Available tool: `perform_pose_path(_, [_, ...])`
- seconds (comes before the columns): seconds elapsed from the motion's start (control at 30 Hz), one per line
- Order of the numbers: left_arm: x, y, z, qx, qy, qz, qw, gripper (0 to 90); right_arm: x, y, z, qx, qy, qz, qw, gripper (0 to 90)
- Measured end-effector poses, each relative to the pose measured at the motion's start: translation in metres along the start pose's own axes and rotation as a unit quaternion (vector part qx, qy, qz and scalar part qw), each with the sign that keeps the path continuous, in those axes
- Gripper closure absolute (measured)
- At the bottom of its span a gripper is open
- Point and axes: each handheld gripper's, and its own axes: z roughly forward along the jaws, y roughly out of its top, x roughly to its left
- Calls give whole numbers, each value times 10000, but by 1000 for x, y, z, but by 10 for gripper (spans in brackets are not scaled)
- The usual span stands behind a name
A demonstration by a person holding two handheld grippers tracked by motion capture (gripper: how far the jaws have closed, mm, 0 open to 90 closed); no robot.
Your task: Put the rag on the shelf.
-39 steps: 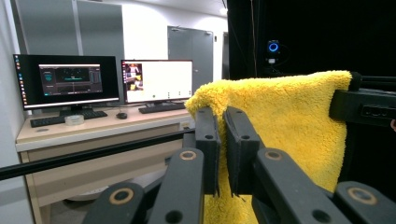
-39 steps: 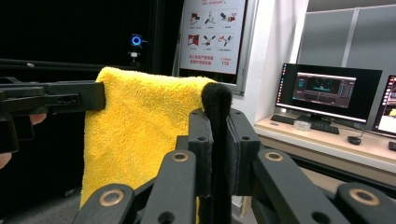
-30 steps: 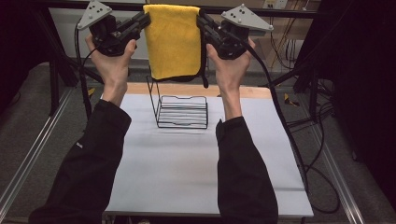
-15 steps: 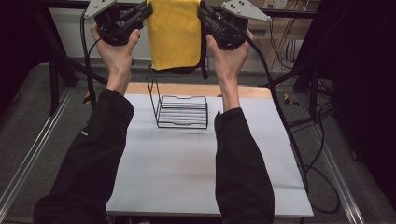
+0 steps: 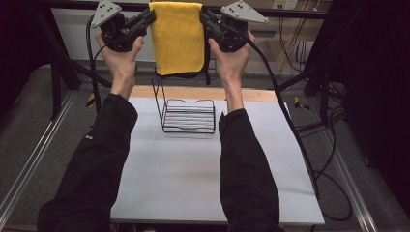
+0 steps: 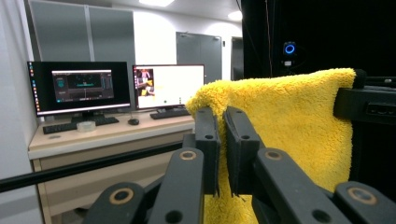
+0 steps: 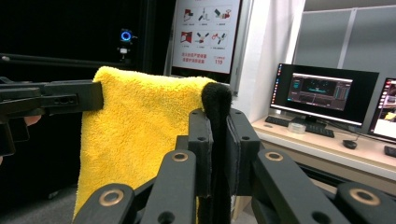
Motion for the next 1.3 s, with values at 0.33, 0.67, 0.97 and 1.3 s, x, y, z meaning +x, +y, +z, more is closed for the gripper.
perform_pose_path(0.33, [4, -17, -7, 128, -27, 140, 9998, 843, 1, -19, 5, 137, 71, -30, 9999, 824])
perform_pose_path(0.67, [0, -38, -13, 311, -238, 213, 9990, 842, 1, -42, -2, 301, 138, 45, 9994, 824])
perform_pose_path(0.97, [-6, -42, -19, 352, -321, 233, 9986, 842, 5, -41, -18, 347, 264, 81, 9990, 823])
perform_pose_path(1.3, [-11, -59, -19, 596, -353, 345, 9970, 842, 6, -61, -24, 616, 244, 160, 9977, 823])
